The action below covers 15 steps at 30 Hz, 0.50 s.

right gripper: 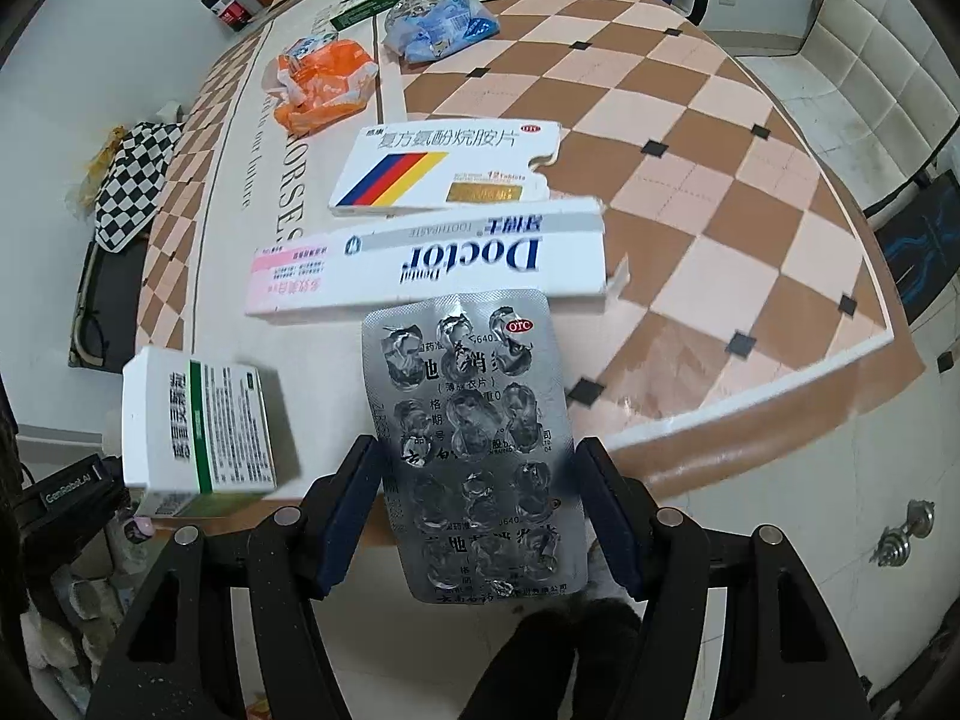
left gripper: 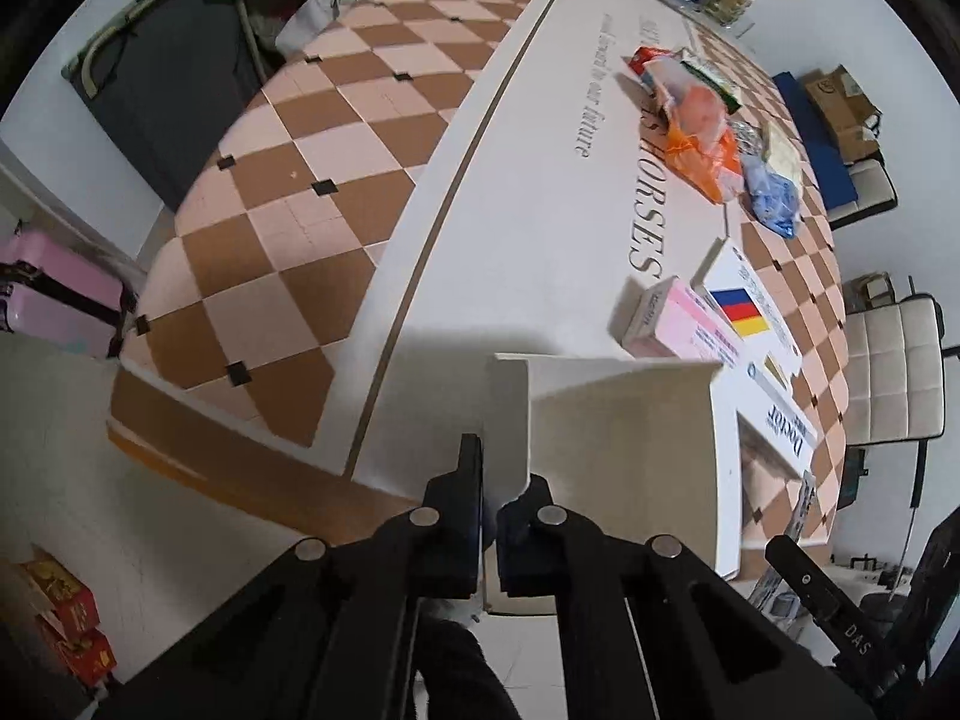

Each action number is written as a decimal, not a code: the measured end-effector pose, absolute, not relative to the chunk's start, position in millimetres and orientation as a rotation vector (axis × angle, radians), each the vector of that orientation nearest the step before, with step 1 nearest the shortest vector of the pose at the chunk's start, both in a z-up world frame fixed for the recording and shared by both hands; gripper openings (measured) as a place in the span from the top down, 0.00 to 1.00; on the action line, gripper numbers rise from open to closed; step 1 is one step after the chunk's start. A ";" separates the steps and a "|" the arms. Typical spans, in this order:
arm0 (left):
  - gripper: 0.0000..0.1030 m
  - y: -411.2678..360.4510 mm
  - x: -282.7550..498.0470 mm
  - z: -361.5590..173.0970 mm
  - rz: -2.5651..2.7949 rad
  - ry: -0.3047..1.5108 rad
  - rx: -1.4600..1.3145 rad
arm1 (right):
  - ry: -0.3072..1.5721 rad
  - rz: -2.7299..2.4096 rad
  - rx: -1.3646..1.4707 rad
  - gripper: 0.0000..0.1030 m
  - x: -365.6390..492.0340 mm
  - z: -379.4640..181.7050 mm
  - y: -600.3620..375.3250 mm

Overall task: Collect trash
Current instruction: 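Carry the blister pack and green box down over the trash bin with both tools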

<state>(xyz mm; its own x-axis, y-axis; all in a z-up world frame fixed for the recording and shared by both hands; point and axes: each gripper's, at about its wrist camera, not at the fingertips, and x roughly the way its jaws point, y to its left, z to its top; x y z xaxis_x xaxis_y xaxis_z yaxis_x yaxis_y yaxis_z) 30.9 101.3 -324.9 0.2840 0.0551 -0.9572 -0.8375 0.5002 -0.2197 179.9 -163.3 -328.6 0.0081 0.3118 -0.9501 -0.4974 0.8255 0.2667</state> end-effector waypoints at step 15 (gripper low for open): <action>0.99 -4.8 -57.8 -428.2 0.666 1.298 -0.949 | 1.656 0.642 -0.191 0.34 78.6 -450.2 -248.1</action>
<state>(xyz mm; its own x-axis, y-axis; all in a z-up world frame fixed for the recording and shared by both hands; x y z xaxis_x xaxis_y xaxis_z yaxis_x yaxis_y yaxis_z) -57.8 -4.8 -428.2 0.1790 -0.0977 -0.9790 -0.8525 0.4814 -0.2039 78.6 -248.1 -450.2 -0.2002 0.2309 -0.9522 -0.4711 0.8294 0.3002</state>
